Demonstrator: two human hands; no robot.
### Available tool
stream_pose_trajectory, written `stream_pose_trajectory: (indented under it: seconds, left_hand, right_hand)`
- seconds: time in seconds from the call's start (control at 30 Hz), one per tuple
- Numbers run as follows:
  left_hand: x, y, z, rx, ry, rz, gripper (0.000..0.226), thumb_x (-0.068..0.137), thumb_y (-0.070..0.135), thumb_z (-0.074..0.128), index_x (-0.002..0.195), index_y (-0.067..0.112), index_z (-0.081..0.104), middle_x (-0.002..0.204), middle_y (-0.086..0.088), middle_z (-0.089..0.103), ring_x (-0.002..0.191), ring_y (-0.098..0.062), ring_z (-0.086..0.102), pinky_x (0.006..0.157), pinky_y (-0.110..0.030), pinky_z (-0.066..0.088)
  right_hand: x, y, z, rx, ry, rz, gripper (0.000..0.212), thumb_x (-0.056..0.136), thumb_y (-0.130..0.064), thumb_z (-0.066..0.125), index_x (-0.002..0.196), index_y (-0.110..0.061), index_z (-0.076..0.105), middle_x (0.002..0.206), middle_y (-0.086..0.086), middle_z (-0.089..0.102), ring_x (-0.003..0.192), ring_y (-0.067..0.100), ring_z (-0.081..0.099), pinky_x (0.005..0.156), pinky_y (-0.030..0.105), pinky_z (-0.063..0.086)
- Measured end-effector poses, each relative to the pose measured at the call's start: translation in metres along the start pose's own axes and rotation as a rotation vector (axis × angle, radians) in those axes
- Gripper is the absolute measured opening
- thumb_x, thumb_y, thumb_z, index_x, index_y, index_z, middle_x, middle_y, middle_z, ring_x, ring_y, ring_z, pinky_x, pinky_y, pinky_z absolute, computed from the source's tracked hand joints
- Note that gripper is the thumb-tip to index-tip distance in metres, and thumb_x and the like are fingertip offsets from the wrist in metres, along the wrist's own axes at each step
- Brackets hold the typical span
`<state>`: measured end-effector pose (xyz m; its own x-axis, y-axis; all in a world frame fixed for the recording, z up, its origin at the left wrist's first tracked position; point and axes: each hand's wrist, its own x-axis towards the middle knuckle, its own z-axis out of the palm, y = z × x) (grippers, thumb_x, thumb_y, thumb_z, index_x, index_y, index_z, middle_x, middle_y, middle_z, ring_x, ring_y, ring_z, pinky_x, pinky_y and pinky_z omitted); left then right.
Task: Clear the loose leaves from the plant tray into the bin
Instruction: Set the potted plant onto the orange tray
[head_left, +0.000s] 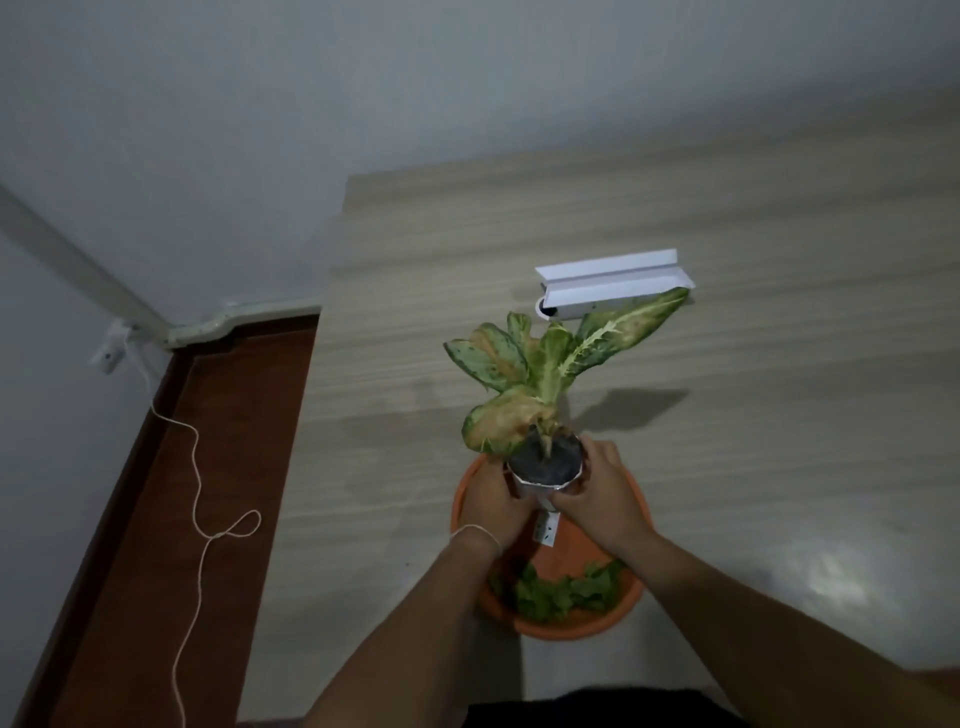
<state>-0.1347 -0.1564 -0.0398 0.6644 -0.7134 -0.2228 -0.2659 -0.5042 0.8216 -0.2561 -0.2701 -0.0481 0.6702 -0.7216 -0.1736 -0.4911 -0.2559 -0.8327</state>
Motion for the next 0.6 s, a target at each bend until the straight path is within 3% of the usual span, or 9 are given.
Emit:
stream_pose_trajectory:
  seconds: [0.07,0.13,0.23,0.3,0.37,0.43,0.5,0.6]
  left_hand:
    - [0.002,-0.004,0.006,0.111,0.012,0.003,0.036,0.077,0.032,0.071,0.111,0.024,0.063,0.113,0.000,0.070,0.105,-0.021,0.064,0.086,-0.026,0.048]
    - [0.002,-0.004,0.008,0.154,0.030,0.028,0.038,0.083,0.027,0.068,0.121,0.019,0.062,0.128,-0.005,0.064,0.117,-0.022,0.058,0.097,-0.022,0.041]
    - [0.001,-0.004,0.005,0.167,-0.028,0.031,0.040,0.089,0.022,0.063,0.127,0.013,0.059,0.137,-0.008,0.057,0.126,-0.023,0.052,0.109,-0.028,0.039]
    - [-0.002,-0.011,0.001,0.174,-0.129,-0.016,0.041,0.086,0.019,0.066,0.125,0.009,0.060,0.135,-0.011,0.059,0.125,-0.025,0.053,0.108,-0.032,0.041]
    - [-0.007,-0.018,-0.006,0.211,-0.262,-0.102,0.041,0.079,0.022,0.073,0.117,0.010,0.064,0.122,-0.012,0.065,0.115,-0.026,0.059,0.102,-0.035,0.047]
    - [-0.016,-0.025,-0.011,0.297,-0.412,-0.142,0.046,0.073,0.026,0.077,0.115,0.016,0.064,0.115,-0.008,0.068,0.107,-0.023,0.063,0.096,-0.040,0.052]
    - [-0.024,-0.028,-0.011,0.413,-0.515,-0.076,0.053,0.068,0.031,0.078,0.118,0.027,0.062,0.119,0.000,0.067,0.108,-0.019,0.062,0.095,-0.036,0.052]
    - [-0.032,-0.031,-0.005,0.580,-0.589,0.027,0.058,0.064,0.039,0.078,0.118,0.029,0.060,0.116,0.000,0.061,0.104,-0.021,0.059,0.089,-0.031,0.050]
  right_hand:
    - [0.002,0.008,0.001,0.003,-0.011,-0.005,0.087,0.064,-0.033,0.089,0.138,-0.019,0.047,0.123,-0.001,0.044,0.111,0.013,0.053,0.088,0.020,0.050]
    - [0.005,0.014,0.004,0.018,-0.013,0.001,0.089,0.065,-0.024,0.088,0.141,-0.022,0.043,0.127,-0.002,0.044,0.115,0.011,0.050,0.081,-0.001,0.039]
    - [0.006,0.021,0.006,0.045,-0.021,-0.001,0.091,0.064,-0.020,0.084,0.143,-0.024,0.039,0.131,-0.005,0.044,0.123,0.012,0.047,0.081,-0.010,0.030]
    - [0.003,0.024,0.002,0.047,-0.021,-0.015,0.095,0.058,-0.040,0.085,0.141,-0.033,0.040,0.128,-0.015,0.045,0.121,0.004,0.047,0.088,-0.003,0.033]
    - [-0.002,0.028,-0.005,-0.004,-0.043,-0.016,0.097,0.053,-0.055,0.084,0.139,-0.039,0.041,0.131,-0.018,0.049,0.124,0.002,0.046,0.098,0.016,0.041]
    - [-0.010,0.038,-0.013,-0.096,-0.173,0.006,0.082,0.054,-0.057,0.079,0.129,-0.039,0.050,0.129,-0.013,0.057,0.124,0.010,0.054,0.098,0.030,0.048]
    - [-0.023,0.046,-0.019,-0.267,-0.365,0.033,0.060,0.056,-0.054,0.073,0.111,-0.038,0.054,0.112,-0.014,0.058,0.112,0.016,0.061,0.087,0.031,0.051]
    - [-0.038,0.053,-0.019,-0.480,-0.558,-0.024,0.063,0.064,-0.054,0.071,0.120,-0.028,0.057,0.117,-0.008,0.054,0.112,0.017,0.056,0.089,0.032,0.050]
